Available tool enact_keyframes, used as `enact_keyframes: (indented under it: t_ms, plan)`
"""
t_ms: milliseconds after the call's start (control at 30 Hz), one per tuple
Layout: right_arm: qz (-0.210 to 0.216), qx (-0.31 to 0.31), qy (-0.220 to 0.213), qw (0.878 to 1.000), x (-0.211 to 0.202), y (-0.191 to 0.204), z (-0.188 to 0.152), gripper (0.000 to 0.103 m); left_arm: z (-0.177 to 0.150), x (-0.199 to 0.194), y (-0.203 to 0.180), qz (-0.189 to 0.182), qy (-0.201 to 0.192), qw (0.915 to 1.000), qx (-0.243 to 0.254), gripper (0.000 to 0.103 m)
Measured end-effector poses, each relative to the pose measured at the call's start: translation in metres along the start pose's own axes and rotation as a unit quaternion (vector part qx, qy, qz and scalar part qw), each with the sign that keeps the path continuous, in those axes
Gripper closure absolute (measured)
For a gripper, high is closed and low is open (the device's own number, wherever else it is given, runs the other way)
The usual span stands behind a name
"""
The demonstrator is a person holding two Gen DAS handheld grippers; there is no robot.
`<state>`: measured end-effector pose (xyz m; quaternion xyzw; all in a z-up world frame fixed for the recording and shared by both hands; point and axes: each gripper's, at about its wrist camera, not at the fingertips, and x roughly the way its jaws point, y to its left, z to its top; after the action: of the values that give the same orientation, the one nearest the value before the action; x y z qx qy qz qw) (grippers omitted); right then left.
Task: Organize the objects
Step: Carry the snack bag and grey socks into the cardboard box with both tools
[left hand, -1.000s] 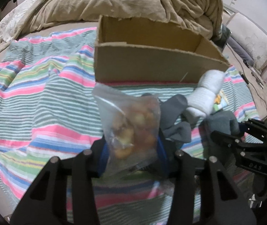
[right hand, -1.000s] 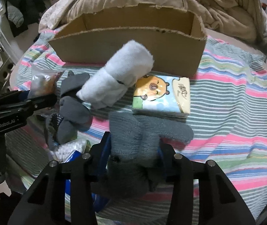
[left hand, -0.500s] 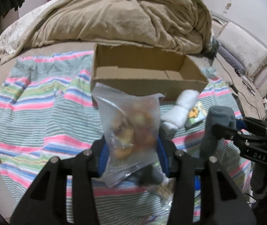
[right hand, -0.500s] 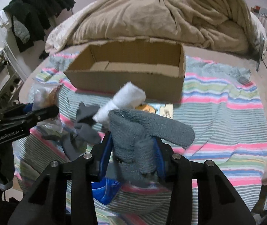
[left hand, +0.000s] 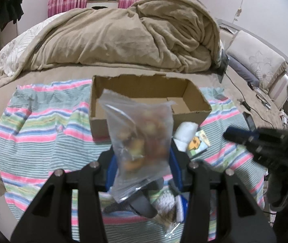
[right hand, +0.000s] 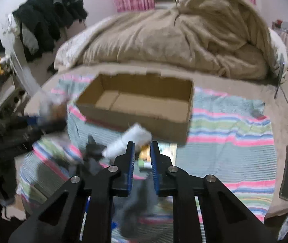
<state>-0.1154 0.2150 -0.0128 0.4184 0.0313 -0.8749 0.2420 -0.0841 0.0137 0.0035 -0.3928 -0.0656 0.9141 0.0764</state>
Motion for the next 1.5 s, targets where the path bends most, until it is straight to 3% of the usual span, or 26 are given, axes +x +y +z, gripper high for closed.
enact_keyframes:
  t_ms: [133, 267, 400, 533, 600, 733, 1100, 1500]
  plan:
    - [0.014, 0.002, 0.031, 0.999, 0.013, 0.002, -0.019, 0.05, -0.001, -0.002, 0.001, 0.003, 0.0, 1.0, -0.002, 0.057]
    - [0.001, -0.005, 0.073, 0.997, 0.035, 0.008, -0.039, 0.045, -0.008, 0.0, 0.006, 0.006, 0.009, 0.9999, -0.011, 0.057]
    - [-0.018, 0.018, 0.109, 0.994, 0.06, 0.001, -0.057, 0.045, -0.017, -0.001, 0.01, 0.006, 0.015, 0.9997, -0.017, 0.057]
    - [-0.006, 0.031, 0.094, 0.995, 0.066, 0.0, -0.062, 0.046, -0.023, -0.002, 0.013, 0.008, 0.02, 0.9996, -0.02, 0.057]
    - [0.022, 0.038, 0.086, 0.995, 0.064, 0.0, -0.061, 0.063, -0.025, -0.002, 0.015, 0.008, 0.022, 0.9995, -0.023, 0.057]
    - [0.032, 0.044, 0.078, 0.995, 0.055, -0.002, -0.059, 0.075, -0.022, -0.007, 0.014, 0.008, 0.014, 0.9996, -0.022, 0.057]
    - [0.031, 0.025, -0.008, 0.999, -0.017, -0.004, -0.019, 0.076, 0.002, -0.016, 0.002, 0.009, -0.023, 0.9997, 0.003, 0.057]
    - [0.021, 0.019, -0.073, 0.997, -0.028, -0.02, 0.039, 0.076, 0.038, -0.004, -0.011, 0.001, -0.046, 0.9988, 0.018, 0.057]
